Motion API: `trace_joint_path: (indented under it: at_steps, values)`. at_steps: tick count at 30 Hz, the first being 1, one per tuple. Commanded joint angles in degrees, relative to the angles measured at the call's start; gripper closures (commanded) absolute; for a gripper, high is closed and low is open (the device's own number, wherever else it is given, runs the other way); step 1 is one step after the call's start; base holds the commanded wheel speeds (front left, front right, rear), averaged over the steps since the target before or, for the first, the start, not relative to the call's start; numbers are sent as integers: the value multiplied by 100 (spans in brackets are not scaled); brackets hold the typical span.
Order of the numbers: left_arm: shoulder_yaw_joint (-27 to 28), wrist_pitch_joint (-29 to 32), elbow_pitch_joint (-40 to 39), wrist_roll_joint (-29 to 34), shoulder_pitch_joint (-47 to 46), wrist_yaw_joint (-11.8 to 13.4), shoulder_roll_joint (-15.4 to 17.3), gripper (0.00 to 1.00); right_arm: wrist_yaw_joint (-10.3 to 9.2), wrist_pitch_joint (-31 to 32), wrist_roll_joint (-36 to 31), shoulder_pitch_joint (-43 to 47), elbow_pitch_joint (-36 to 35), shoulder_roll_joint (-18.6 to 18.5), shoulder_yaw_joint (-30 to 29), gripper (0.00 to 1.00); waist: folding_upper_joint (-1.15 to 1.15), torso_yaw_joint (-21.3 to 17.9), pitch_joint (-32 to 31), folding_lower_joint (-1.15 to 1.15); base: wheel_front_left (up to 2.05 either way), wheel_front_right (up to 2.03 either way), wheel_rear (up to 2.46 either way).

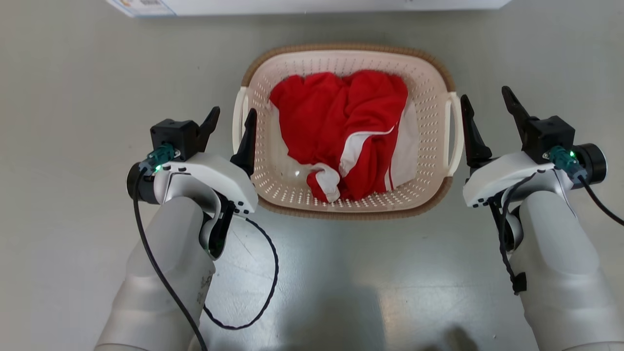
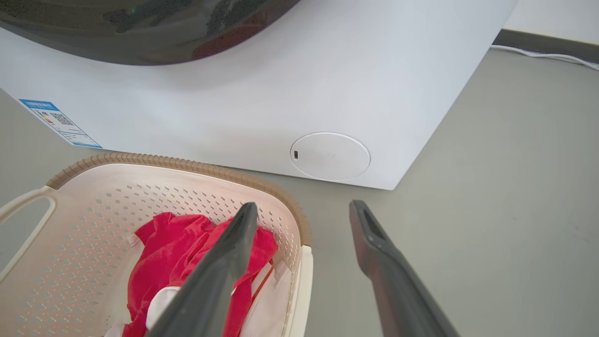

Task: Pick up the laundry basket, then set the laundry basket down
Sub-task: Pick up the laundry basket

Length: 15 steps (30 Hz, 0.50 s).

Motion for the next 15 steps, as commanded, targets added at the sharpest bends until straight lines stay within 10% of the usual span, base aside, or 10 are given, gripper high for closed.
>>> trace_joint_path:
  at_steps: [1,15]
  values:
    - [67,-29,-47,-66,-62,72,111,0,34,-69,1,-2,-42,40,94,0,0,22,190,0,0,0,0]
    - [-94,-29,220,41,-452,202,111,0,34,-69,149,-186,125,40,94,0,0,-66,791,0,0,0,0]
